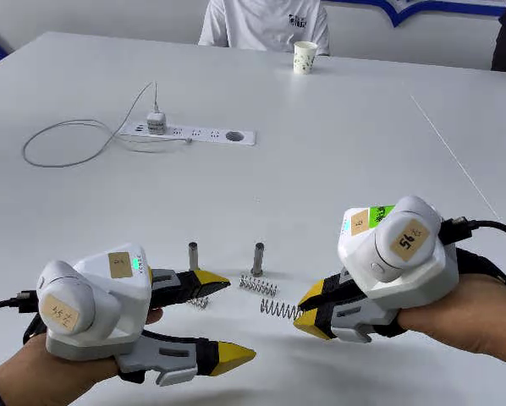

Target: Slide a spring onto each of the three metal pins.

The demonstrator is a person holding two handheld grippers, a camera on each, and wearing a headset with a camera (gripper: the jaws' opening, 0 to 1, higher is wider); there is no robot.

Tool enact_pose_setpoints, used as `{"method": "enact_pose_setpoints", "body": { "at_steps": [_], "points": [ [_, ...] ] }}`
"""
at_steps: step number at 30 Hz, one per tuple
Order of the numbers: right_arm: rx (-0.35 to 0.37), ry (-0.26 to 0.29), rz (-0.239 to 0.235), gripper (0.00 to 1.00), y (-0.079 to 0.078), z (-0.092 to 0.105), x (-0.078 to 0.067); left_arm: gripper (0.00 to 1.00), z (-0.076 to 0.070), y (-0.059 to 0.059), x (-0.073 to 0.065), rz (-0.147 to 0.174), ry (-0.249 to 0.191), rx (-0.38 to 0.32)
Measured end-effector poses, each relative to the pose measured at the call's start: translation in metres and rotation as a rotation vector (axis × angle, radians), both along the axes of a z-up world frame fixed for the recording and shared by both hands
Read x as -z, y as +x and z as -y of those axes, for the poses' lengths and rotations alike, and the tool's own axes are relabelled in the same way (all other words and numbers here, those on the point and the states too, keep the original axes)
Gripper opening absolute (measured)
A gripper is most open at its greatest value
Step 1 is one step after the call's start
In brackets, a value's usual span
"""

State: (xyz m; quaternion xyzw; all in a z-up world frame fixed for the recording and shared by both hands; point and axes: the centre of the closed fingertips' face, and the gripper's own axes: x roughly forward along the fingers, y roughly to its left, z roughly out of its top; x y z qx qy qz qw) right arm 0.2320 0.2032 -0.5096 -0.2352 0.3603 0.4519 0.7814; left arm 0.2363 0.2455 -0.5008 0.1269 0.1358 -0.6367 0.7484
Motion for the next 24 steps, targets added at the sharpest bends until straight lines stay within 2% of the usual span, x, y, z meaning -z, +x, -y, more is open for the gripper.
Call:
{"method": "enact_pose_setpoints", "body": {
  "at_steps": [12, 24],
  "points": [
    [-0.082, -0.005, -0.002, 0.11, -0.009, -0.014, -0.003, 0.4, 0.004, -0.009, -0.001, 0.021, 0.004, 0.051],
    [-0.138, -0.011, -0.032, 0.11, -0.02, -0.02, 0.0, 0.24, 0.01, -0.019, 0.002, 0.053, 0.016, 0.112]
  ]
}}
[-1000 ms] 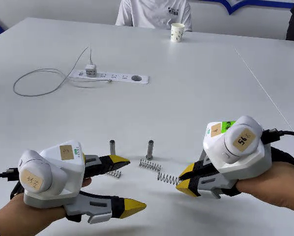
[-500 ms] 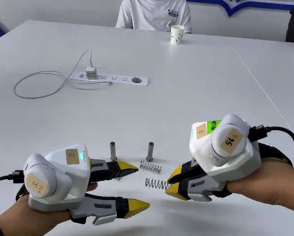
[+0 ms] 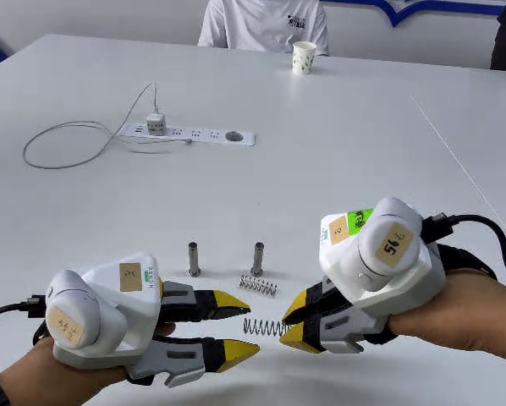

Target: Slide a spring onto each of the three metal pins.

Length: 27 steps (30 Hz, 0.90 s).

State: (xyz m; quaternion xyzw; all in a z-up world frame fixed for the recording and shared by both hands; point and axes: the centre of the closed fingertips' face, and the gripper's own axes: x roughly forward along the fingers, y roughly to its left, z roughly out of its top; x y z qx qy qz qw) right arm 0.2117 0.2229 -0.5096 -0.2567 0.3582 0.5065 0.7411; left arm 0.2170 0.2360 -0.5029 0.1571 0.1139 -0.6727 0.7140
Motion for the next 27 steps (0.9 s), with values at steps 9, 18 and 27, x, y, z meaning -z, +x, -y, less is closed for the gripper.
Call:
{"method": "enact_pose_setpoints", "body": {
  "at_steps": [9, 18, 27],
  "points": [
    [-0.012, -0.002, -0.015, 0.11, -0.004, -0.003, 0.0, 0.14, 0.0, -0.002, 0.004, 0.04, 0.02, 0.02],
    [-0.009, 0.009, -0.012, 0.11, -0.005, -0.005, -0.01, 0.12, 0.0, -0.002, 0.006, 0.049, 0.026, 0.027],
    [-0.015, 0.034, 0.014, 0.11, -0.002, -0.013, -0.023, 0.12, 0.001, -0.002, 0.007, 0.05, 0.031, 0.029]
  ]
}}
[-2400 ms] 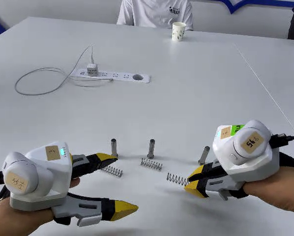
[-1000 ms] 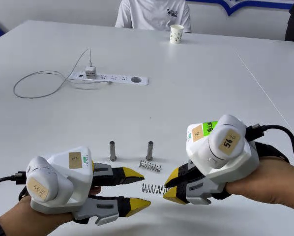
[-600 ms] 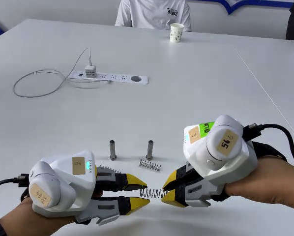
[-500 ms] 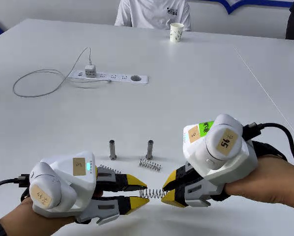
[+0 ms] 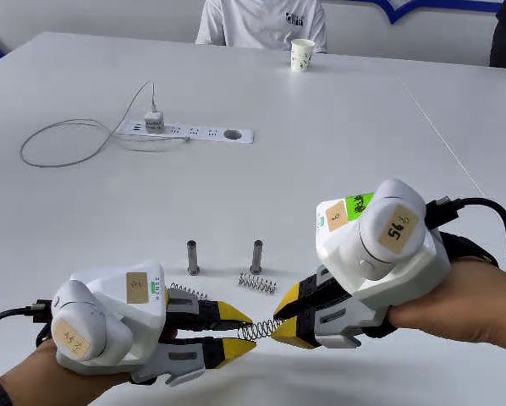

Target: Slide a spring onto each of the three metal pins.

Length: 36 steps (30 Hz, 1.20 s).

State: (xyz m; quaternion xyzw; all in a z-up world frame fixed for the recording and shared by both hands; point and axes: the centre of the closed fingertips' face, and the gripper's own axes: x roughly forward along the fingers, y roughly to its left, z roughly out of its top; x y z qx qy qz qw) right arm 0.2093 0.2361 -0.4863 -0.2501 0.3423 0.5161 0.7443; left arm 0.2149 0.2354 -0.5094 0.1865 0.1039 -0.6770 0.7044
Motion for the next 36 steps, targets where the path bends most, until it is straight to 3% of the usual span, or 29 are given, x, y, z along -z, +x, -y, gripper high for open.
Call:
{"method": "enact_pose_setpoints", "body": {
  "at_steps": [17, 36],
  "points": [
    [-0.031, 0.012, 0.039, 0.11, 0.003, -0.015, -0.013, 0.11, 0.001, -0.002, -0.001, -0.006, -0.001, 0.002],
    [-0.053, 0.003, 0.053, 0.11, 0.003, -0.024, -0.015, 0.11, 0.001, -0.004, 0.001, -0.026, -0.006, 0.002]
  ]
}}
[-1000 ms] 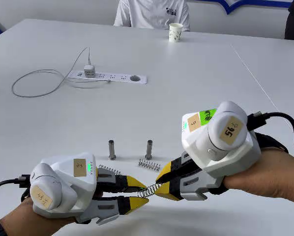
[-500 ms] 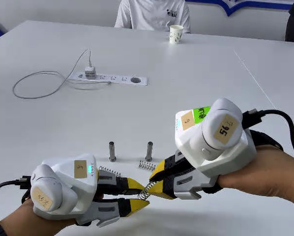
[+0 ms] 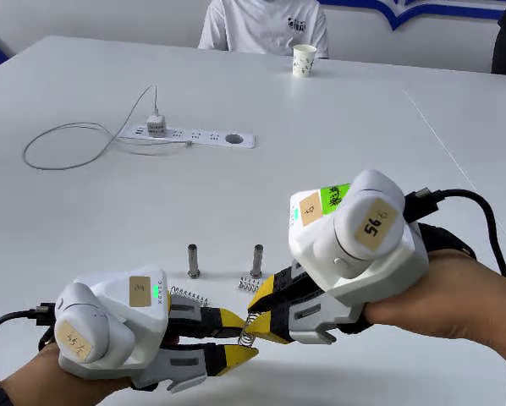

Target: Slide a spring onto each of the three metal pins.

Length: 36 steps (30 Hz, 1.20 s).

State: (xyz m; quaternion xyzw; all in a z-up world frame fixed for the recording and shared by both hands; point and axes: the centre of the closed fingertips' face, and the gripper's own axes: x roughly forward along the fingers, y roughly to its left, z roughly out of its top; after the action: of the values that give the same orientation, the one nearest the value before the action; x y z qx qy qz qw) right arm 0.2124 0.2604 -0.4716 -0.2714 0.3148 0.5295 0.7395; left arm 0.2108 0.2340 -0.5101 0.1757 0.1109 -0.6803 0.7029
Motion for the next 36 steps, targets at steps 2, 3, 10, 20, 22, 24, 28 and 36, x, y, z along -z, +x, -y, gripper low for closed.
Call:
{"method": "enact_pose_setpoints", "body": {
  "at_steps": [2, 3, 10, 20, 22, 24, 28, 36],
  "points": [
    [0.001, -0.005, -0.002, 0.11, 0.0, 0.001, 0.0, 0.12, 0.0, 0.0, 0.0, -0.003, -0.002, -0.001],
    [0.001, -0.008, -0.003, 0.11, 0.0, 0.002, 0.0, 0.12, 0.0, 0.0, 0.0, -0.004, -0.004, -0.002],
    [0.008, -0.023, 0.002, 0.11, 0.003, 0.007, 0.001, 0.17, -0.001, 0.001, 0.001, -0.022, -0.002, -0.013],
    [0.038, -0.039, 0.009, 0.11, 0.01, 0.023, -0.003, 0.22, -0.012, 0.013, -0.001, -0.049, -0.028, -0.077],
    [0.046, -0.042, 0.011, 0.11, 0.012, 0.027, -0.005, 0.24, -0.015, 0.015, -0.002, -0.061, -0.039, -0.095],
    [0.052, -0.046, 0.013, 0.11, 0.013, 0.03, -0.006, 0.25, -0.018, 0.017, -0.002, -0.067, -0.044, -0.107],
    [0.07, -0.052, 0.017, 0.11, 0.015, 0.038, -0.008, 0.29, -0.024, 0.021, -0.004, -0.075, -0.051, -0.135],
    [0.108, -0.062, 0.023, 0.11, 0.019, 0.055, -0.012, 0.35, -0.038, 0.03, -0.004, -0.087, -0.059, -0.19]
  ]
}}
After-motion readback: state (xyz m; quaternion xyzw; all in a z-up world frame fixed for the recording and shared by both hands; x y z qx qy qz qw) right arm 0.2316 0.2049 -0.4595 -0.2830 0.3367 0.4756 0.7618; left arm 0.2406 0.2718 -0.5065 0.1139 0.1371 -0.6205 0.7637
